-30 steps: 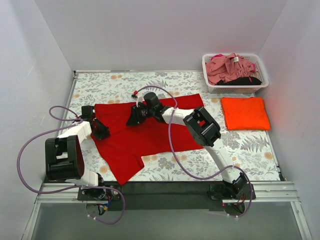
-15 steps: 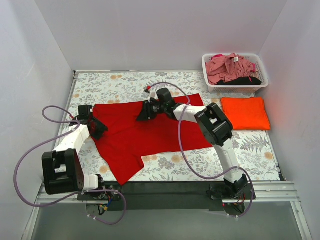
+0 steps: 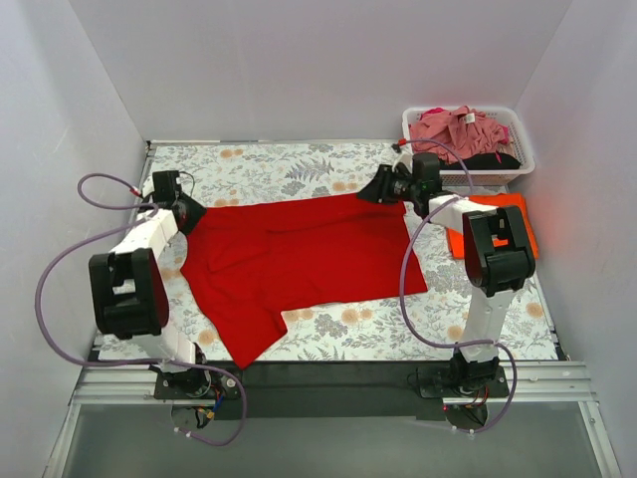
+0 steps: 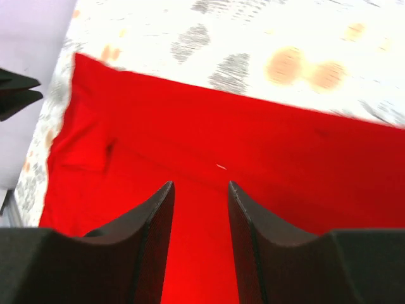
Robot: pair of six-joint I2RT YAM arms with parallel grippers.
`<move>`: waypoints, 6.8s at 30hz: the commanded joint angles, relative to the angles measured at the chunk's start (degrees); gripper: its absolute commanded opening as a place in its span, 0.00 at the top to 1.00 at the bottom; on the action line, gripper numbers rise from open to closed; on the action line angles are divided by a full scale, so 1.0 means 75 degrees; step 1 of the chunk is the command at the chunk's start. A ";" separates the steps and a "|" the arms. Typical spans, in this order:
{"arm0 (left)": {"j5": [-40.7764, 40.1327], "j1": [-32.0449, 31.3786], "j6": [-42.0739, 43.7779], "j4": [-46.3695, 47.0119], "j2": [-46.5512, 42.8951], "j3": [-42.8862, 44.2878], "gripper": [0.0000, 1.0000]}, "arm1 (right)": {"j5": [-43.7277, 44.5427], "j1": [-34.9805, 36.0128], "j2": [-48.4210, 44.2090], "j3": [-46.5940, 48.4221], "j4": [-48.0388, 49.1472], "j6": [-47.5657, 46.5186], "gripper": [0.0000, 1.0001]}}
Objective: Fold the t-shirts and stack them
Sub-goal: Fold the tshirt
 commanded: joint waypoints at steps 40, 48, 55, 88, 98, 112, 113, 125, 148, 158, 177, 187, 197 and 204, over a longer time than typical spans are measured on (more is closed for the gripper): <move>-0.1154 -0.2646 0.3682 0.1271 0.0752 0.1287 0.37 | 0.0935 -0.1881 0.0690 -0.0708 -0.0055 0.0608 0.61; 0.0102 -0.4757 0.5654 0.3347 0.1405 0.0722 0.39 | 0.0923 -0.1845 0.0690 -0.0696 -0.0055 0.0643 0.80; -0.0214 -0.5662 0.6768 0.3744 0.2612 0.1660 0.45 | 0.0783 -0.1857 0.0386 -0.0778 -0.0067 0.0725 0.99; -0.1128 -0.6495 0.8621 0.5433 0.4255 0.1836 0.63 | 0.1191 -0.1857 0.0209 -0.0965 -0.0266 0.0866 0.66; -0.1069 -0.6506 0.8574 0.5421 0.4266 0.1872 0.69 | 0.1954 -0.1798 0.0244 -0.1094 -0.0594 0.0854 0.65; -0.1209 -0.6506 0.8117 0.5398 0.3786 0.1544 0.64 | 0.1439 -0.1658 0.0315 -0.0766 -0.0863 0.0772 0.99; -0.1222 -0.6506 0.8094 0.5398 0.3693 0.1497 0.64 | 0.1462 -0.1669 0.0280 -0.0708 -0.0933 0.0749 0.99; -0.1644 -0.6506 0.7812 0.5316 0.2744 0.0349 0.61 | 0.1369 -0.1670 -0.0013 -0.0193 -0.1801 0.0585 0.99; -0.2441 -0.6424 0.7941 0.5363 0.2661 -0.0366 0.64 | 0.0958 -0.1810 0.0080 0.0804 -0.2575 0.0632 0.99; -0.2429 -0.6389 0.7695 0.5316 0.2380 -0.0542 0.64 | 0.1309 -0.1869 0.0315 0.0780 -0.2856 0.0175 0.81; -0.2230 -0.4856 0.2740 0.2083 0.0002 -0.0261 0.57 | 0.2517 -0.0052 -0.0166 0.0699 -0.2926 -0.2521 0.67; -0.1773 -0.2068 0.1883 0.0500 0.0514 -0.0168 0.57 | 0.2891 -0.0157 -0.0177 0.0079 -0.3043 -0.2544 0.72; -0.1445 -0.0894 0.2011 0.0172 0.1711 0.0325 0.58 | 0.3324 -0.0708 -0.0060 -0.0496 -0.3032 -0.2439 0.72; -0.1456 -0.0623 0.1977 -0.0110 0.1946 0.0395 0.58 | 0.3349 -0.1072 -0.0036 -0.0520 -0.3032 -0.2298 0.72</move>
